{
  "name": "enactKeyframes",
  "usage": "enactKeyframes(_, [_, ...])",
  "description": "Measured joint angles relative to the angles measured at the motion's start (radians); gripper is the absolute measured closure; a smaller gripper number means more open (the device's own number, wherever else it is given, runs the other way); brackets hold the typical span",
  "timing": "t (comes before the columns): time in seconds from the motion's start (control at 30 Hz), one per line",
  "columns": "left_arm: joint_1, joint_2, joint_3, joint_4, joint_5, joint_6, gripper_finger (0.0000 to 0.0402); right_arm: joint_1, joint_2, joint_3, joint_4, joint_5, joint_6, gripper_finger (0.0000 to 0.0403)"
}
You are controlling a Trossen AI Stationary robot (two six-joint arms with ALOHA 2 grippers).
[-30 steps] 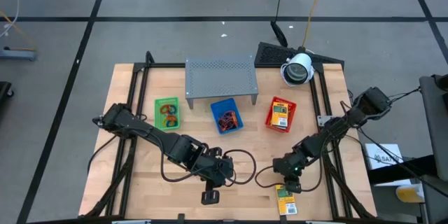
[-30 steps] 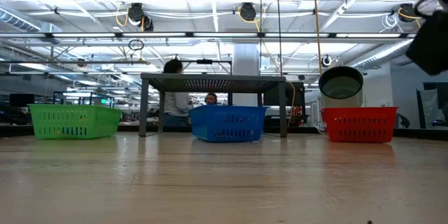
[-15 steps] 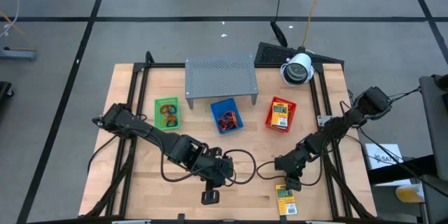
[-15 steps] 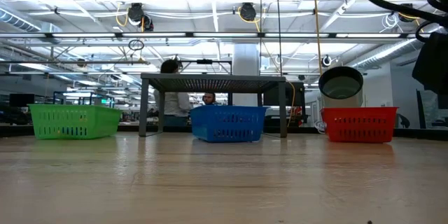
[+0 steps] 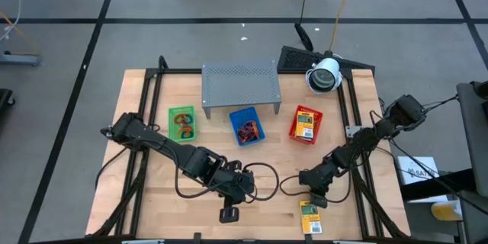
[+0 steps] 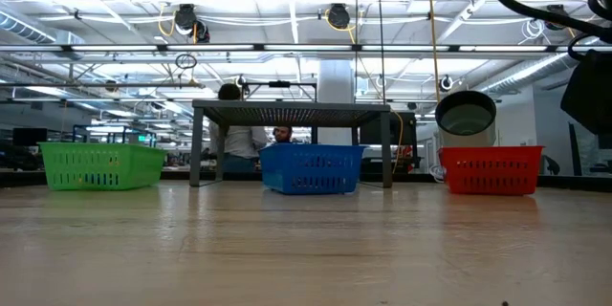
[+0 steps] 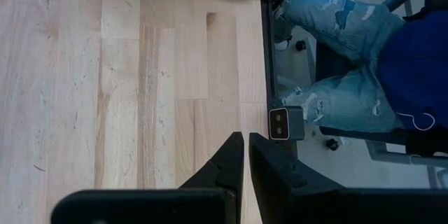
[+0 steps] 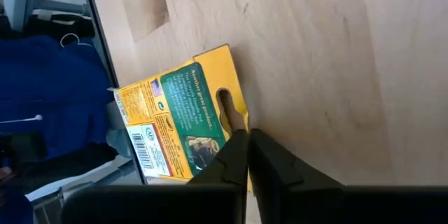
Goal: Pick & Place Office Desk Supplies
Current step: Put the crayon pack into the orange bin
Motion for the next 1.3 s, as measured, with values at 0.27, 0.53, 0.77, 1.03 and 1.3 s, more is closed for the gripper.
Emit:
enactKeyframes(0.27, [0.001, 0.0, 0.0, 0.0, 0.0, 0.0, 0.0371, -0.003, -0.038, 0.0, -0.003, -0.039, -0.014, 0.0402])
enactKeyframes(0.53, [0.001, 0.0, 0.0, 0.0, 0.0, 0.006, 0.0371, -0.005, -0.267, 0.0, -0.075, 0.006, -0.079, 0.0402])
enactKeyframes(0.77, [0.001, 0.0, 0.0, 0.0, -0.001, -0.015, 0.0371, -0.051, -0.55, 0.0, -0.272, 0.028, -0.084, 0.0403])
enactKeyframes(1.03, [0.001, 0.0, 0.0, 0.003, -0.001, -0.02, 0.0371, -0.137, -0.793, 0.0, -0.353, 0.162, -0.198, 0.0403])
enactKeyframes(1.3, [0.001, 0.0, 0.0, 0.006, -0.063, -0.023, 0.0371, -0.148, -0.816, 0.0, -0.008, 0.499, -0.498, 0.0403])
